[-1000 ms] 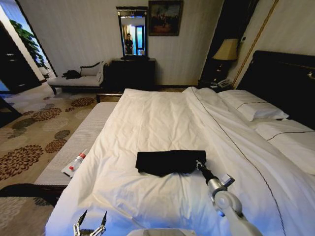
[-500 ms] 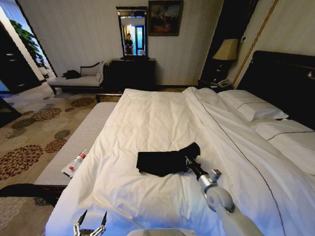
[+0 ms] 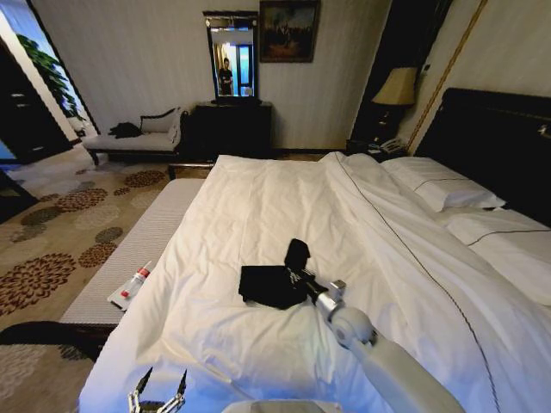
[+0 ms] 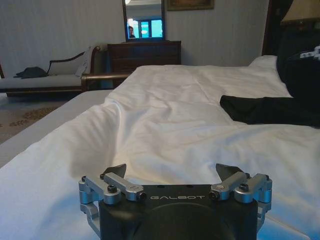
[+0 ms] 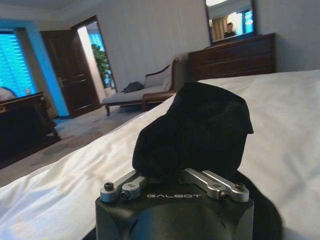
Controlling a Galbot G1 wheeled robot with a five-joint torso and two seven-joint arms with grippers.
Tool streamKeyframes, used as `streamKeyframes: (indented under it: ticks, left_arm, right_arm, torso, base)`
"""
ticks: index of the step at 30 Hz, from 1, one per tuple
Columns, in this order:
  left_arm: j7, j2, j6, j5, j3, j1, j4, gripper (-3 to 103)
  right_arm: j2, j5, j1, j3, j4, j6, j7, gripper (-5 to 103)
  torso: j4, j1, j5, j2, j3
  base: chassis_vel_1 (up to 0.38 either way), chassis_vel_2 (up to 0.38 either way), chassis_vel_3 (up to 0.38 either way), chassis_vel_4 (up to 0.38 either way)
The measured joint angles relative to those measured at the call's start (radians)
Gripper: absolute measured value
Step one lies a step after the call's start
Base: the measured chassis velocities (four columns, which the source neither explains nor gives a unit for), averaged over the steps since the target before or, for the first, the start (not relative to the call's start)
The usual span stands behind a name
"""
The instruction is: Fold the clothes on the bed.
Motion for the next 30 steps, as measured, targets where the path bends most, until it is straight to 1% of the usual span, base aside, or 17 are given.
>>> streamKeyframes:
  ticks: [2,11,13,20,24,29,30]
  left_arm:
    - [0.000,0.000,0.000,0.000,0.000,0.000,0.000,100]
    - [0.000,0.000,0.000,0.000,0.000,0.000,0.000,100]
    - [0.000,0.000,0.000,0.000,0.000,0.000,0.000,100]
    - [0.000,0.000,0.000,0.000,0.000,0.000,0.000,100]
    - [0.000,0.000,0.000,0.000,0.000,0.000,0.000,100]
    - [0.000,0.000,0.000,0.000,0.000,0.000,0.000,100]
    - [0.000,0.000,0.000,0.000,0.000,0.000,0.000,100]
  right_arm:
    - [0.009,-0.020,0.010,-0.028,-0.020,0.001,-0.001,5]
    - [0.002,-0.098,-0.002,-0.075,-0.050,0.025,-0.026,5]
    - [0.005,-0.120,0.004,-0.106,-0.071,0.034,-0.027,5]
    - [0.016,-0.139,0.041,-0.164,-0.119,0.045,-0.026,5]
    - [0.017,-0.138,0.065,-0.203,-0.131,0.042,-0.011,4]
    - [0.019,-0.128,0.106,-0.244,-0.144,0.034,0.015,31]
    - [0.019,-0.128,0.106,-0.244,-0.144,0.034,0.015,31]
  torso:
    - [0.0000,0.000,0.0001,0.000,0.000]
    - [-0.0003,0.000,0.0001,0.000,0.000]
    - [-0.0003,0.000,0.0002,0.000,0.000]
    - [-0.0002,0.000,0.0000,0.000,0.000]
    - [-0.0002,0.000,0.0001,0.000,0.000]
    - [-0.0001,0.000,0.0002,0.000,0.000]
    - [-0.0001,0.000,0.0002,0.000,0.000]
  base:
    - [0.000,0.000,0.000,0.000]
    - [0.000,0.000,0.000,0.000]
    - [0.000,0.000,0.000,0.000]
    - [0.000,0.000,0.000,0.000]
    - [0.000,0.000,0.000,0.000]
    - [0.000,0.000,0.000,0.000]
    - [0.000,0.000,0.000,0.000]
